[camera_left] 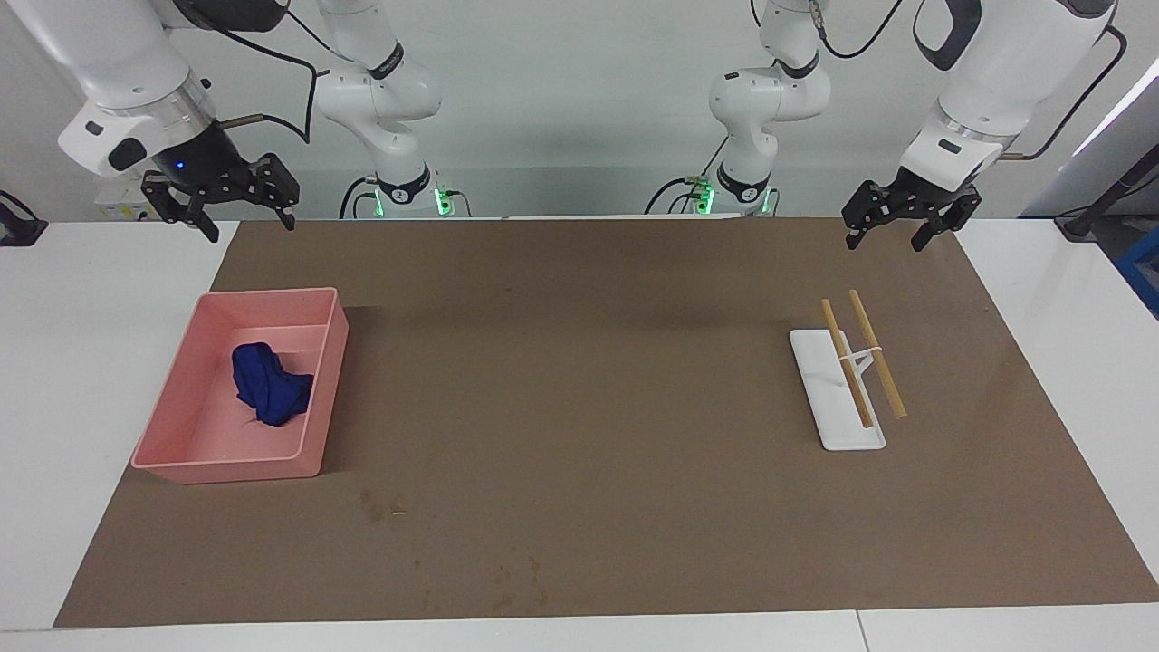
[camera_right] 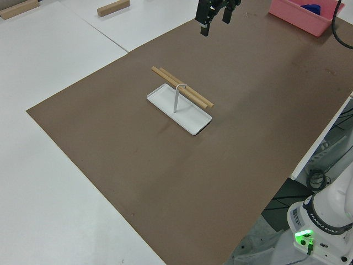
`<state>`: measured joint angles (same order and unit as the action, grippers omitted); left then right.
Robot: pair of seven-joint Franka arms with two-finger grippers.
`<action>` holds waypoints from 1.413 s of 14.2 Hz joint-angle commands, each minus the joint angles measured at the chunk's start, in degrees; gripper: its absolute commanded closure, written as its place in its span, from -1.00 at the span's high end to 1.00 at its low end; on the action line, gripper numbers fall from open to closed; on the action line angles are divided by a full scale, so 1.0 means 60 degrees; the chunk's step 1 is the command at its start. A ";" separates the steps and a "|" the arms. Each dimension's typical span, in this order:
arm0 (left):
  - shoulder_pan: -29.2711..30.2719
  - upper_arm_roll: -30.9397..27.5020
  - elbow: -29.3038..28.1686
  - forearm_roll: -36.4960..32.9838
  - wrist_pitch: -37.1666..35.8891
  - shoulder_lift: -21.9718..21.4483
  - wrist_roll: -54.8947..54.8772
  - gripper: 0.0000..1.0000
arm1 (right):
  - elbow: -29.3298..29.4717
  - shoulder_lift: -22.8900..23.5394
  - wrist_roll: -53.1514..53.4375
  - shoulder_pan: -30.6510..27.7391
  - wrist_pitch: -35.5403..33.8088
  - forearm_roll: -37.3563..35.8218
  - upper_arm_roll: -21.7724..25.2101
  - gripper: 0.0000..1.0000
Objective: Wipe water with towel using both arms
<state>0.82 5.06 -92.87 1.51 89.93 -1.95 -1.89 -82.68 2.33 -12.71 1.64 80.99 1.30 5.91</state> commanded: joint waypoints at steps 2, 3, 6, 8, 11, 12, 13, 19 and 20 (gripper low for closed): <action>0.0142 0.0094 -0.0005 0.0129 -0.0120 -0.0042 -0.0036 1.00 | -0.0238 -0.0212 0.0097 -0.0143 -0.0051 0.0193 -0.0150 1.00; 0.0142 0.0094 -0.0005 0.0129 -0.0120 -0.0042 -0.0036 1.00 | -0.0253 -0.0227 0.0112 -0.0157 -0.0051 0.0193 -0.0150 1.00; 0.0142 0.0094 -0.0005 0.0129 -0.0120 -0.0042 -0.0036 1.00 | -0.0253 -0.0241 0.0141 -0.0157 -0.0007 0.0149 -0.0136 1.00; 0.0142 0.0094 -0.0005 0.0129 -0.0120 -0.0042 -0.0036 1.00 | -0.0253 -0.0241 0.0185 -0.0157 0.0139 0.0018 -0.0121 1.00; 0.0142 0.0094 -0.0005 0.0129 -0.0120 -0.0042 -0.0036 1.00 | -0.0296 -0.0241 0.0200 -0.0201 0.0213 0.0003 -0.0106 1.00; 0.0142 0.0094 -0.0005 0.0115 -0.0120 -0.0042 -0.0036 1.00 | -0.0311 -0.0241 0.0200 -0.0201 0.0285 -0.0012 -0.0092 1.00; 0.0142 0.0094 -0.0005 0.0129 -0.0120 -0.0042 -0.0036 1.00 | -0.0326 -0.0227 0.0200 -0.0201 0.0547 -0.0012 -0.0092 1.00; 0.0142 0.0094 -0.0005 0.0129 -0.0120 -0.0042 -0.0036 1.00 | -0.0311 -0.0227 0.0185 -0.0216 0.0857 -0.0201 -0.0077 1.00; 0.0142 0.0094 -0.0005 0.0129 -0.0120 -0.0042 -0.0036 1.00 | -0.0326 -0.0227 0.0185 -0.0216 0.0930 -0.0319 -0.0077 1.00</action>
<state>0.82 5.06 -92.87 1.51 89.93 -1.95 -1.89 -82.95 2.10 -12.71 1.01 84.79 0.66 5.96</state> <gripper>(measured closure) 0.000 0.000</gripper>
